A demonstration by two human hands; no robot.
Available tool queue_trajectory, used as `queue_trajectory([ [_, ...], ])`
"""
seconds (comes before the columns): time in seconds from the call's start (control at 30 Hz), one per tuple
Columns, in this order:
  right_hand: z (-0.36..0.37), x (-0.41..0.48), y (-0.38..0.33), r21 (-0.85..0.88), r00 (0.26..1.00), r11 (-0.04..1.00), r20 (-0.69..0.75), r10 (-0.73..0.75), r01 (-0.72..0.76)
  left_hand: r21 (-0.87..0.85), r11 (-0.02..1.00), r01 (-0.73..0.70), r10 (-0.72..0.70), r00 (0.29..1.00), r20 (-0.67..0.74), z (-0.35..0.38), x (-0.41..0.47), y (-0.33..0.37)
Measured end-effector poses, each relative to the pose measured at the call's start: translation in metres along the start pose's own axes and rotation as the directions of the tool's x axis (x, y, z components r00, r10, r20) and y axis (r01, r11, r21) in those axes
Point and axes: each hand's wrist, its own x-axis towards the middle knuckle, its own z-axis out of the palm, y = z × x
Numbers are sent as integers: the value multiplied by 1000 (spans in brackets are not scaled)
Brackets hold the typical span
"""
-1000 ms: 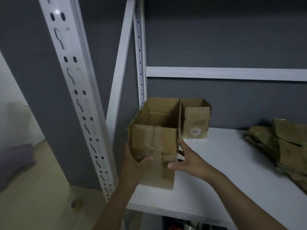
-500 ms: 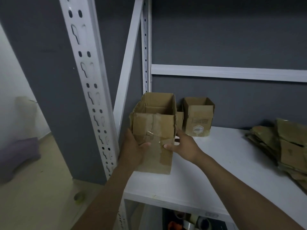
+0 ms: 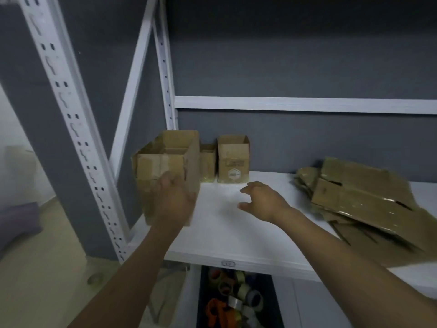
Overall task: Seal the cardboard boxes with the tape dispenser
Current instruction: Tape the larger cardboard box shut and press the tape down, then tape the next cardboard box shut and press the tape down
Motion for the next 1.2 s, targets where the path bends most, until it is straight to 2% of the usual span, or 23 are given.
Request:
queue_trajectory([
  [0.1,-16,-39,50,-55,999,998,-17,28,-29,5,1000,-8,7,997,83,29,-22,48],
  [0.23,-31,-81,122,-84,995,991,-29,99,-102,77,989,-124,105,971,213,69,-50,121],
  [0.43,-52,-112,219,-142,984,974,-58,171,-178,81,953,-292,238,888,394,136,-55,207],
  [0.57,-64,-115,274,-189,959,941,-52,278,-283,32,939,-344,298,854,425,181,-36,255],
  [0.73,-73,-97,332,-148,917,905,-46,397,-400,-95,943,-319,326,829,455,237,5,298],
  [0.87,-67,-78,359,-70,900,898,-52,432,-435,-202,947,-248,317,815,485,273,30,309],
  [1.0,-51,-62,375,-2,906,906,-19,422,-423,-275,955,-109,236,841,487,284,50,315],
  [1.07,-43,-58,381,60,904,903,-34,427,-425,-427,900,86,180,820,543,283,59,315],
  [1.13,-34,-56,387,113,905,903,-59,422,-414,-564,786,254,152,804,575,283,66,314],
  [1.2,-23,-57,391,153,905,903,-86,417,-402,-598,760,253,170,812,559,282,69,317],
])
